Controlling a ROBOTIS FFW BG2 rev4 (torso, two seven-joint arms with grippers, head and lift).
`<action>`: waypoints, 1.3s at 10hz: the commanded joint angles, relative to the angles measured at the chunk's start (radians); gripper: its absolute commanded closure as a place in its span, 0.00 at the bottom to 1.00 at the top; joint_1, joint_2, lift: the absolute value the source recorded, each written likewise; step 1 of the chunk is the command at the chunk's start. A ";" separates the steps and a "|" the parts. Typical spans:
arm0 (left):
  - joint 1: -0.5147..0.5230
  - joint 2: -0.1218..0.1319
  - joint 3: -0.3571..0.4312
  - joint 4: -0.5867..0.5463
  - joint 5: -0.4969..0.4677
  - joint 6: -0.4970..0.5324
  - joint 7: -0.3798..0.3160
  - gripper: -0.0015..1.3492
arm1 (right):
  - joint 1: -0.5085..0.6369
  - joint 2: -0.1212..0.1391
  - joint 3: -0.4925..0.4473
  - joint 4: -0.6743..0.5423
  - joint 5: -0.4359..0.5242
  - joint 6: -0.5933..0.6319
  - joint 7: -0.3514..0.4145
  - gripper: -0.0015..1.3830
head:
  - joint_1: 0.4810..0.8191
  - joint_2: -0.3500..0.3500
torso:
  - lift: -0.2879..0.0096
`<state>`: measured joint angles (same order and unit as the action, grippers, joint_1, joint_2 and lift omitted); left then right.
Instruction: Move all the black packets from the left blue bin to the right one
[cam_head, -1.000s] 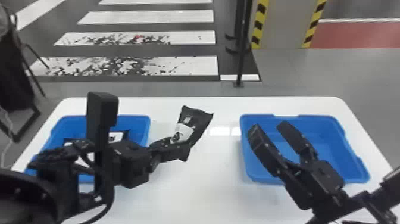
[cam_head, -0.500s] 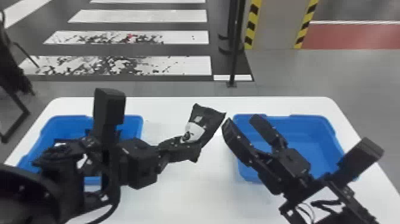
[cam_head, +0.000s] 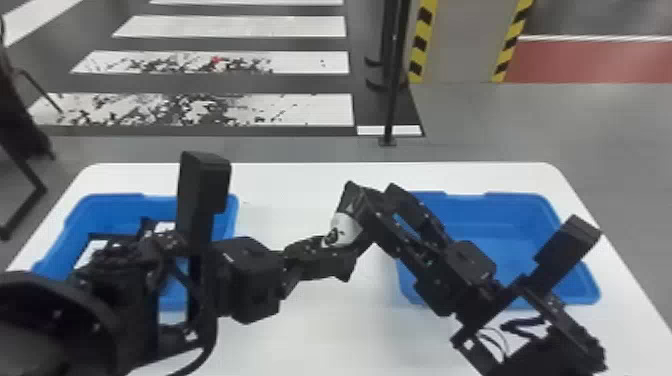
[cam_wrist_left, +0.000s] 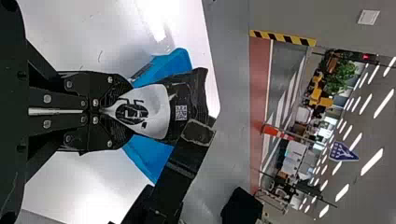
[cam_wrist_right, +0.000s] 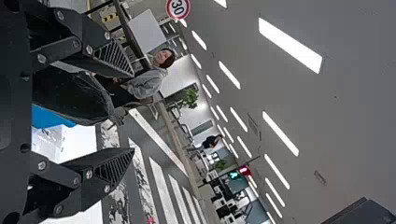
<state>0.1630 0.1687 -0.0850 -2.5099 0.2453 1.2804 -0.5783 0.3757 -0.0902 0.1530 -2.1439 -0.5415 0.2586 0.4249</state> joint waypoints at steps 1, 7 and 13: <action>0.001 0.000 0.001 0.000 0.002 -0.002 0.000 0.90 | 0.000 0.000 0.003 -0.005 -0.007 0.033 0.000 0.88 | 0.63 0.51 | 0.45; 0.041 -0.012 0.049 0.000 0.014 -0.031 0.020 0.38 | 0.002 0.000 0.011 -0.015 0.005 0.024 0.011 0.92 | 0.63 0.54 | 0.45; 0.222 -0.051 0.252 -0.039 0.042 -0.279 0.020 0.09 | -0.167 -0.022 -0.175 0.236 0.123 0.016 0.011 0.92 | 0.63 0.52 | 0.45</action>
<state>0.3682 0.1227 0.1469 -2.5442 0.2865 1.0237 -0.5583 0.2257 -0.1115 -0.0025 -1.9368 -0.4435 0.2759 0.4355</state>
